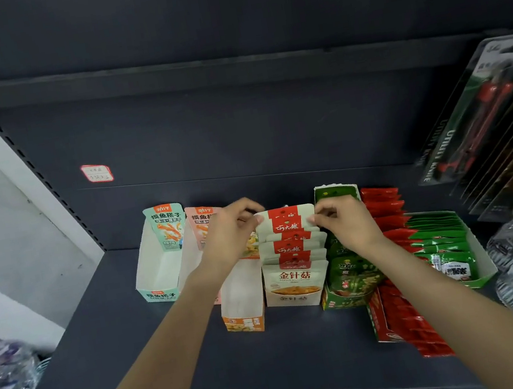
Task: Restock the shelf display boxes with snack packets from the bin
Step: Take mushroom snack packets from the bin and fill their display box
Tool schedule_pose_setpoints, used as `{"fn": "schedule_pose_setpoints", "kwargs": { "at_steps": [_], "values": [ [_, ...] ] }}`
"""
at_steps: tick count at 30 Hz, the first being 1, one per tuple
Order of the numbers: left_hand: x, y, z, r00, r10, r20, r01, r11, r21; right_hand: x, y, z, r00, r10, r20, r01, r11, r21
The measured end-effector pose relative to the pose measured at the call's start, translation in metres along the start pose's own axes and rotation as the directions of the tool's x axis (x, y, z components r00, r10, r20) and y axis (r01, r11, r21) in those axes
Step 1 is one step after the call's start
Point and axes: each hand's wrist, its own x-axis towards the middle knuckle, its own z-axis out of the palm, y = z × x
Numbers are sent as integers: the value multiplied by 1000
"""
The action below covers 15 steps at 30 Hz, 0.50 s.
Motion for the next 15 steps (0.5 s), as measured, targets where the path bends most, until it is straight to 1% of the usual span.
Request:
{"fn": "schedule_pose_setpoints", "kwargs": {
  "at_steps": [3,7,9,12,15],
  "values": [
    [4,-1,-1,999,19,35,-20,999,31,1,-6,4,998,-29,-57,31,999,45],
    [6,-2,-1,995,67,77,-76,988,132,3,-4,6,998,-26,-60,27,1000,14],
    [6,-5,-1,994,47,95,-63,984,168,3,-2,6,999,-24,-40,24,1000,7],
    [8,-9,-1,993,-18,114,-4,983,184,2,0,7,999,-45,11,46,998,-42],
    [10,-8,-1,990,-4,140,-21,984,177,3,0,9,999,-40,-20,40,999,-32]
  ]
}}
